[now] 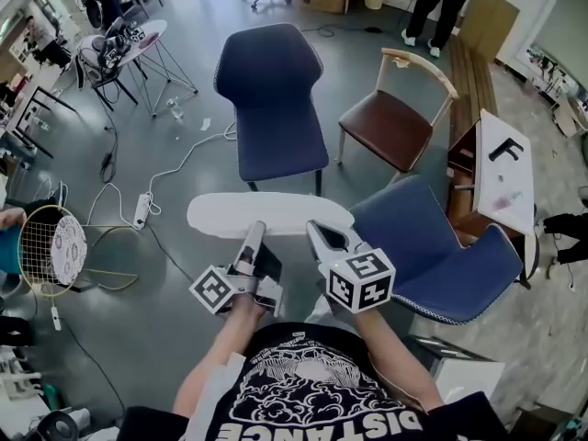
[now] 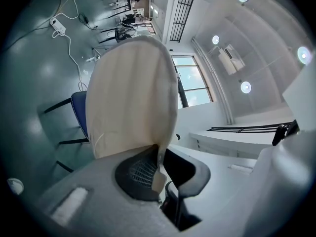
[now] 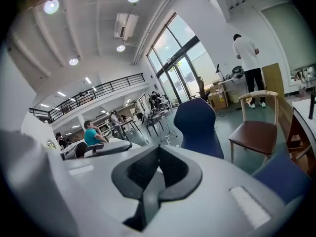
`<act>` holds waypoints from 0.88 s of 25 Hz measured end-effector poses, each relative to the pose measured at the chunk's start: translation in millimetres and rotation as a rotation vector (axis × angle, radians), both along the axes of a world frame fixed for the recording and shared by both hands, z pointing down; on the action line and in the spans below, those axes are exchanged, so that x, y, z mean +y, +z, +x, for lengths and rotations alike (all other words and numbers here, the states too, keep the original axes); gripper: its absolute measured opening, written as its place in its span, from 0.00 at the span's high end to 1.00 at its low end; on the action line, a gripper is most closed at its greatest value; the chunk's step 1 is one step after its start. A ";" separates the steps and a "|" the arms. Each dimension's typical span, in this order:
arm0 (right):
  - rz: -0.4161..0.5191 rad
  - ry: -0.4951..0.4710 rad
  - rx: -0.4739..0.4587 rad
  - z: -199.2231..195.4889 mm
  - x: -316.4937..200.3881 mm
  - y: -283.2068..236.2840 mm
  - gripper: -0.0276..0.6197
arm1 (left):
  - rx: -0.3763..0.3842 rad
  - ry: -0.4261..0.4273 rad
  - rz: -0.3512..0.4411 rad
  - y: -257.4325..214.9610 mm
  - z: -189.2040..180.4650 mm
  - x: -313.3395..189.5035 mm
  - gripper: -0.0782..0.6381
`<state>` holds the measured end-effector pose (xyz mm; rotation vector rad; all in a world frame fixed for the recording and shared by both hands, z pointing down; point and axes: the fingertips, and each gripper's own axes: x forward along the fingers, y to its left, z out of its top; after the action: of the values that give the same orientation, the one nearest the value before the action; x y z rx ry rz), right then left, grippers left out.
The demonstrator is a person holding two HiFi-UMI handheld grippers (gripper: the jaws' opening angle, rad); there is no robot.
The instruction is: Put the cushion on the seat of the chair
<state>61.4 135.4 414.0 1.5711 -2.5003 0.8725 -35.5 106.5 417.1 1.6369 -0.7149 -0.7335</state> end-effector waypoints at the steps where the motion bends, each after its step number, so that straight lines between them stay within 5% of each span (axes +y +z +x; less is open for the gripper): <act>1: 0.000 -0.001 -0.004 4.6 -2.5 0.4 0.96 | -0.007 -0.001 0.003 0.4 3.2 -1.1 0.84; 13: -0.027 0.009 -0.015 22.0 -29.0 16.0 0.96 | 0.005 0.002 -0.014 10.9 22.4 -39.3 0.84; 22: -0.083 0.062 0.027 29.5 -98.0 34.6 0.96 | 0.046 0.058 -0.059 38.4 31.8 -119.1 0.84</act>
<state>90.9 37.3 448.6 1.6312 -2.3764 0.9426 -3.7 -12.6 455.5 1.5757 -0.6477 -0.6995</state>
